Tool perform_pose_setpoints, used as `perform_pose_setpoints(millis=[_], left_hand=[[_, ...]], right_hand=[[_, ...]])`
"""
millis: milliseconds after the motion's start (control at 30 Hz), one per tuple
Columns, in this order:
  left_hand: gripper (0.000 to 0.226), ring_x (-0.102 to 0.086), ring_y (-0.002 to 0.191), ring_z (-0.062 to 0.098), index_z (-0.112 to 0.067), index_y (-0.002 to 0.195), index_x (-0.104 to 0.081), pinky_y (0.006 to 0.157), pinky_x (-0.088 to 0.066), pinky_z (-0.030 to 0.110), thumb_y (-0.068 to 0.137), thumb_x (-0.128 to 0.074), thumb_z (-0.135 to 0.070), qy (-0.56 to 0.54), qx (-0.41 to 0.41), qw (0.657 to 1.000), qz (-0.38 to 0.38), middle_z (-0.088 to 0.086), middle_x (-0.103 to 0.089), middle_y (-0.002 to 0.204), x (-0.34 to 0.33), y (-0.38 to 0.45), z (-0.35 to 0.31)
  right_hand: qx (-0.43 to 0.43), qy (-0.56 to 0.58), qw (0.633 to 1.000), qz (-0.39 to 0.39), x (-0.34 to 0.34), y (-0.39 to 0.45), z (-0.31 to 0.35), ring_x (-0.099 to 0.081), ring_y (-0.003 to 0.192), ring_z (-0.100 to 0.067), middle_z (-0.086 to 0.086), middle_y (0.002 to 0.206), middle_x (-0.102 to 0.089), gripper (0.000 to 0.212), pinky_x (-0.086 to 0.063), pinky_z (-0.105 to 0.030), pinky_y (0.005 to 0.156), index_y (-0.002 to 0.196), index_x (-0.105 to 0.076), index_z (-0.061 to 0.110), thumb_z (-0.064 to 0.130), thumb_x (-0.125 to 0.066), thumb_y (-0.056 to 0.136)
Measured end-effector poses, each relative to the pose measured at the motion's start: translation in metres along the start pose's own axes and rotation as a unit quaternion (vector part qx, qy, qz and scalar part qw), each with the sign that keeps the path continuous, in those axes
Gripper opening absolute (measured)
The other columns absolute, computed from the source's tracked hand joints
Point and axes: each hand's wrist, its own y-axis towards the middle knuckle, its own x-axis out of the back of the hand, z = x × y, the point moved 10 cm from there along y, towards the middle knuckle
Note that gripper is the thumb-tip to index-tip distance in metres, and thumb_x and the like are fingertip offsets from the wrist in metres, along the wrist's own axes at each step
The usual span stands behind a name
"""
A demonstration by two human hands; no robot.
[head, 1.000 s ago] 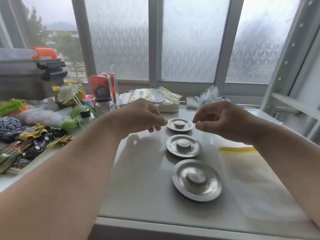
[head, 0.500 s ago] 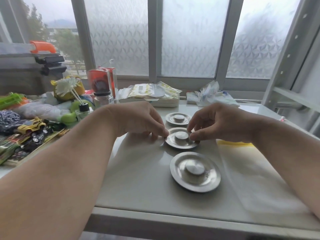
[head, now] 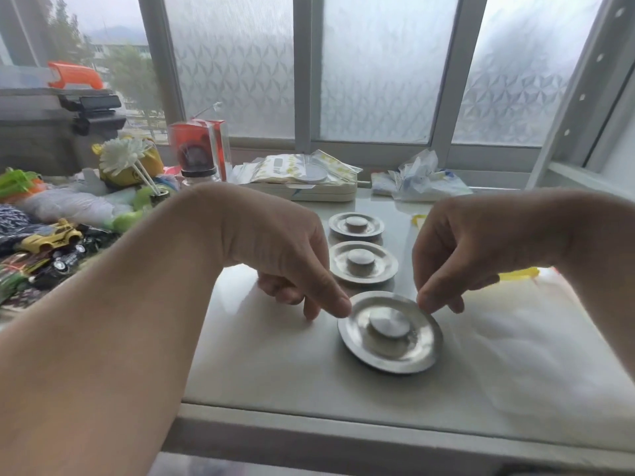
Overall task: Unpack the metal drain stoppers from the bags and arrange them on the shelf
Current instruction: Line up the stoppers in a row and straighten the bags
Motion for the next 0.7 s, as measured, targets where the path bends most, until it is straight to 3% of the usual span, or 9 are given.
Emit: perform_pose_setpoints(millis=[200, 433, 500, 567, 633, 700], left_hand=[[0.02, -0.05, 0.044, 0.012, -0.023, 0.067, -0.085, 0.059, -0.042, 0.026, 0.082, -0.09, -0.034, 0.018, -0.02, 1.0, -0.001, 0.0, -0.064, 0.052, 0.002, 0.006, -0.001], [0.021, -0.051, 0.045, 0.013, -0.024, 0.061, -0.083, 0.056, -0.044, 0.024, 0.074, -0.09, -0.039, -0.003, -0.023, 1.0, 0.013, 0.002, -0.063, 0.051, 0.002, 0.003, 0.004], [0.027, -0.051, 0.045, 0.015, -0.019, 0.067, -0.085, 0.06, -0.045, 0.027, 0.072, -0.086, -0.046, -0.032, -0.03, 0.999, -0.005, 0.004, -0.062, 0.051, 0.007, 0.004, 0.007], [0.034, -0.049, 0.049, 0.02, -0.016, 0.069, -0.084, 0.065, -0.044, 0.03, 0.075, -0.085, -0.049, -0.062, -0.05, 0.993, -0.082, 0.004, -0.059, 0.049, 0.024, 0.007, 0.01], [0.035, -0.047, 0.055, 0.02, -0.016, 0.071, -0.083, 0.061, -0.04, 0.029, 0.081, -0.089, -0.049, -0.065, -0.084, 0.973, -0.203, 0.002, -0.056, 0.051, 0.048, 0.009, 0.011], [0.029, -0.05, 0.056, 0.015, -0.014, 0.076, -0.083, 0.055, -0.037, 0.026, 0.085, -0.089, -0.041, -0.105, -0.118, 0.937, -0.312, -0.001, -0.06, 0.054, 0.068, 0.007, 0.006]], right_hand=[[0.009, -0.033, 0.999, 0.023, -0.013, 0.004, 0.006, -0.045, 0.054, -0.011, -0.005, 0.062, -0.074, 0.014, -0.035, -0.023, 0.052, 0.073, -0.086, 0.022, 0.035, -0.089, 0.076], [0.021, -0.039, 0.999, 0.031, -0.016, 0.001, 0.013, -0.045, 0.05, -0.01, -0.003, 0.056, -0.07, 0.024, -0.035, -0.024, 0.052, 0.069, -0.084, 0.022, 0.045, -0.091, 0.069], [0.035, 0.023, 0.998, -0.045, 0.011, -0.006, 0.009, -0.043, 0.047, -0.012, -0.008, 0.055, -0.068, 0.03, -0.034, -0.022, 0.047, 0.071, -0.083, 0.013, 0.043, -0.09, 0.072], [0.035, 0.071, 0.971, -0.225, 0.068, -0.022, -0.01, -0.046, 0.05, -0.016, -0.007, 0.058, -0.068, 0.035, -0.037, -0.024, 0.05, 0.075, -0.084, 0.012, 0.047, -0.084, 0.073], [-0.002, 0.037, 0.921, -0.387, 0.117, -0.046, -0.04, -0.054, 0.057, -0.02, 0.0, 0.061, -0.071, 0.02, -0.04, -0.029, 0.06, 0.078, -0.085, 0.02, 0.04, -0.086, 0.081], [-0.095, -0.052, 0.909, -0.403, 0.129, -0.048, -0.074, -0.07, 0.077, -0.023, 0.001, 0.082, -0.08, 0.005, -0.049, -0.031, 0.072, 0.091, -0.086, 0.027, 0.028, -0.085, 0.086]])
